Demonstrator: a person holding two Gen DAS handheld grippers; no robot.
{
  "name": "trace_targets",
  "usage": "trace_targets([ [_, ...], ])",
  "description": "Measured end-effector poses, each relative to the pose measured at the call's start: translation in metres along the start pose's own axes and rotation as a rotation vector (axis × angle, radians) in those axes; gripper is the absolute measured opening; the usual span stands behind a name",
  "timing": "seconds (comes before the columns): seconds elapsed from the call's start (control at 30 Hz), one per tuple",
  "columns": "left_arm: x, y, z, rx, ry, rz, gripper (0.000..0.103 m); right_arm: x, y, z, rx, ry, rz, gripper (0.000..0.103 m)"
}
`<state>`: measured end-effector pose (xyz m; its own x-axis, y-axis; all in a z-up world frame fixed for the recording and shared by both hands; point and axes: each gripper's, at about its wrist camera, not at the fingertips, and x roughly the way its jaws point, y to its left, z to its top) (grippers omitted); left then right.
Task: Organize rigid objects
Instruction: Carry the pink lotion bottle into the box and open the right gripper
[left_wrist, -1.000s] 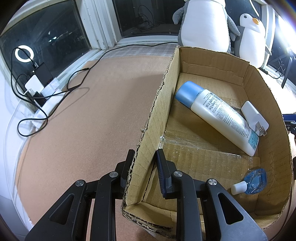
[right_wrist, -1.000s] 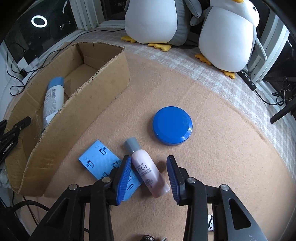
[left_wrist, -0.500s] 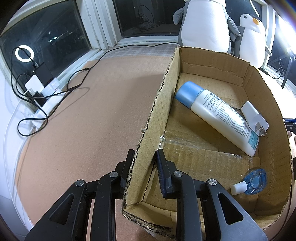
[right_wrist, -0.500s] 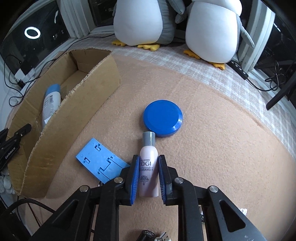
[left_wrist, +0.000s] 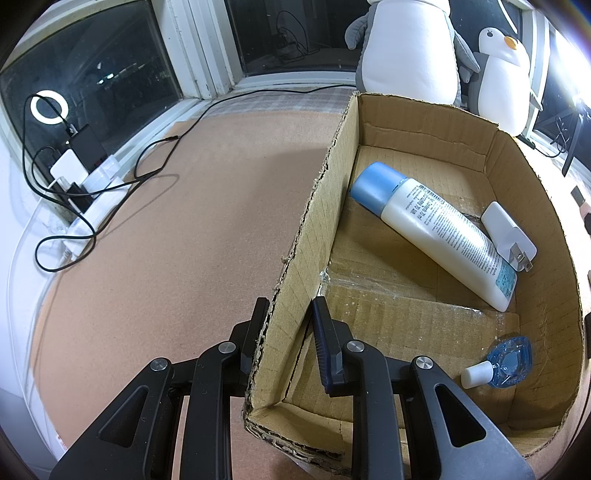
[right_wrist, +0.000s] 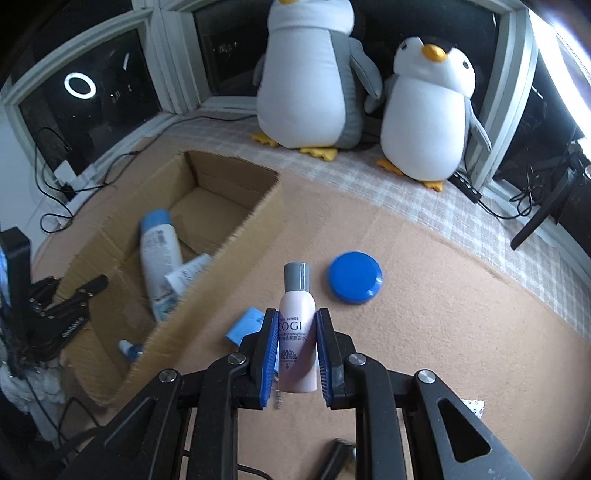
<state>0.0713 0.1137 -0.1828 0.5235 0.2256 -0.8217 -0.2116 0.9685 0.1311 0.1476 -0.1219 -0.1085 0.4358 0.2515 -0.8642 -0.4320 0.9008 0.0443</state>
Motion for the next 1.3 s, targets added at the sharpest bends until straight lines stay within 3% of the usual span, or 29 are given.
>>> trace_targets([
  [0.43, 0.0, 0.0, 0.0, -0.001, 0.0, 0.001, 0.022, -0.024, 0.052, 0.015, -0.04, -0.048, 0.126, 0.018],
  [1.3, 0.0, 0.0, 0.0, -0.005, -0.002, 0.0, 0.022, 0.023, 0.11, 0.026, -0.024, 0.021, 0.274, 0.018],
])
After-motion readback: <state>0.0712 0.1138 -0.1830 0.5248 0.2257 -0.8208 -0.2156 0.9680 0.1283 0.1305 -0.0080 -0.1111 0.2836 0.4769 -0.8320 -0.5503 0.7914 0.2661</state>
